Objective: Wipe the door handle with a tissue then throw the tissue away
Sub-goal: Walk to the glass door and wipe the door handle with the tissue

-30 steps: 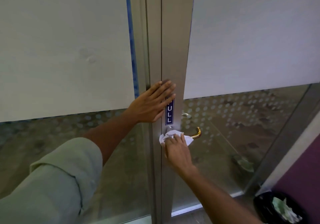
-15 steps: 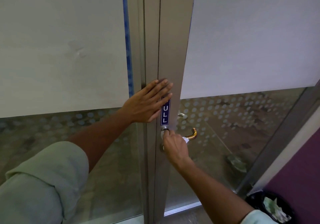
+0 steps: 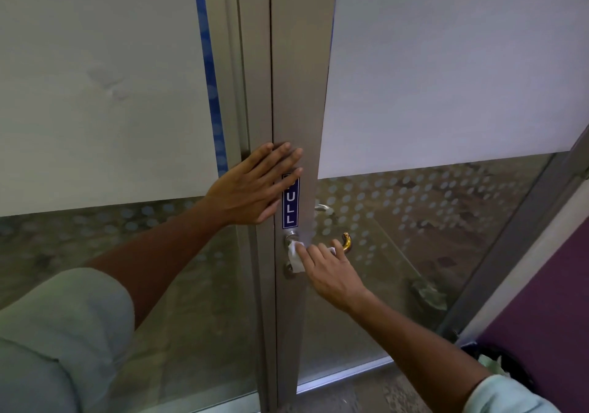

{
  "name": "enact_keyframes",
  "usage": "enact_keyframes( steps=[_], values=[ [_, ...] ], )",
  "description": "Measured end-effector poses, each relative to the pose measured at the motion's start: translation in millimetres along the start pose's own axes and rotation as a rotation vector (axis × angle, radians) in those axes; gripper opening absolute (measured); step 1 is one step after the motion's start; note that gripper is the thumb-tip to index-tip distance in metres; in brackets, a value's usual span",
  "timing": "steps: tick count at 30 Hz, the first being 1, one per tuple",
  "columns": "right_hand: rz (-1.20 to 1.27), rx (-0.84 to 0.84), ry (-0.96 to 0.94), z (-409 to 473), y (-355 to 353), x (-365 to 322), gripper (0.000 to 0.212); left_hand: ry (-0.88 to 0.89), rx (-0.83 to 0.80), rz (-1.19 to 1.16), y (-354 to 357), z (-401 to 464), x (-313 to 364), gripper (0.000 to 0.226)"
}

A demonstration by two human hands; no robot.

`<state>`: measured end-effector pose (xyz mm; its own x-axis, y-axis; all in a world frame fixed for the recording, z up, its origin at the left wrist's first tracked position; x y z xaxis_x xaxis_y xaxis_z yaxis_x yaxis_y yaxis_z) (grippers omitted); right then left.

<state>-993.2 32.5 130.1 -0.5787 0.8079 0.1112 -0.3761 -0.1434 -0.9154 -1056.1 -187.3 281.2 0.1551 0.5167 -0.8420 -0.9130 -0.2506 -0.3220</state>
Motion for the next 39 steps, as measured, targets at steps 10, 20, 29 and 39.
enact_keyframes(
  steps=[10,20,29,39],
  values=[
    [-0.013,-0.030,-0.202,-7.6,1.0,67.3,0.033,-0.011,-0.008,0.001,-2.5,0.6,-0.5,0.074],
    [0.032,-0.032,-0.418,-2.4,-0.8,118.9,0.031,-0.011,-0.035,0.016,-5.9,1.8,0.5,0.073],
    [0.218,-0.079,-0.211,-4.7,3.3,114.9,0.025,-0.017,-0.032,0.022,-3.7,1.7,1.1,0.073],
    [0.678,-0.202,0.291,-9.5,4.3,111.1,0.024,-0.018,-0.028,0.042,-5.5,2.0,1.1,0.074]
  ],
)
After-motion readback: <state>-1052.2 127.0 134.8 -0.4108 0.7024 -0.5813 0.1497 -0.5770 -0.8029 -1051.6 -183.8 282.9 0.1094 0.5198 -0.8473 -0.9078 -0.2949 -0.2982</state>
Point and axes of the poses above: each hand's wrist, its own z-axis towards the middle knuckle, its own y-axis out of the palm, x = y × z, the point moved 1 cm from there along z, towards the middle knuckle, and after that the axes turned 11 degrees about z, right-handed, at the moved point
